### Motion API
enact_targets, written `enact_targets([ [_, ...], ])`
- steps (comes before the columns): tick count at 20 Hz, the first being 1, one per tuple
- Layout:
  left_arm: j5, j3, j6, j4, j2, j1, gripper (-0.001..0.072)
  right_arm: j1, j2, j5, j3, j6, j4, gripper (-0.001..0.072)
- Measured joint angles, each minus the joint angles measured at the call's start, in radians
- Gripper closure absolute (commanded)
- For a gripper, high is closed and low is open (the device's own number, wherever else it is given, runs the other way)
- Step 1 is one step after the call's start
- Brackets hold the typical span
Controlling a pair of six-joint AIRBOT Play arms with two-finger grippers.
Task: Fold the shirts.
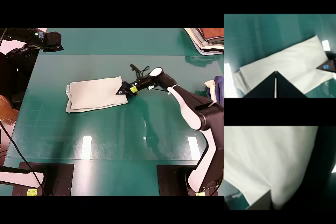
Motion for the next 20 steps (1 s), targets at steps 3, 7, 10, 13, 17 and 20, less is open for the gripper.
enact_targets([
  [3, -0.027, 0.000, 0.000, -0.002, 0.000, 0.001, 0.0680, 0.004, -0.016, 0.000, 0.084, 0.000, -0.053, 0.0698],
  [7, -0.055, 0.000, 0.000, -0.016, 0.000, -0.033, 0.0680, -0.096, 0.041, 0.034, 0.146, 0.026, -0.118, 0.0698],
  [10, -0.058, 0.000, 0.000, -0.021, 0.000, -0.085, 0.0680, -0.252, 0.154, 0.043, 0.141, 0.047, -0.170, 0.0698],
  [13, -0.033, 0.000, 0.000, -0.023, 0.000, -0.151, 0.0679, -0.457, 0.281, 0.044, 0.133, 0.072, -0.235, 0.0697],
  [17, 0.037, 0.000, 0.000, -0.024, 0.000, -0.240, 0.0679, -0.729, 0.393, 0.026, 0.130, 0.085, -0.275, 0.0697],
  [20, 0.073, 0.000, 0.000, -0.025, 0.000, -0.293, 0.0680, -0.887, 0.415, 0.001, 0.129, 0.088, -0.287, 0.0697],
])
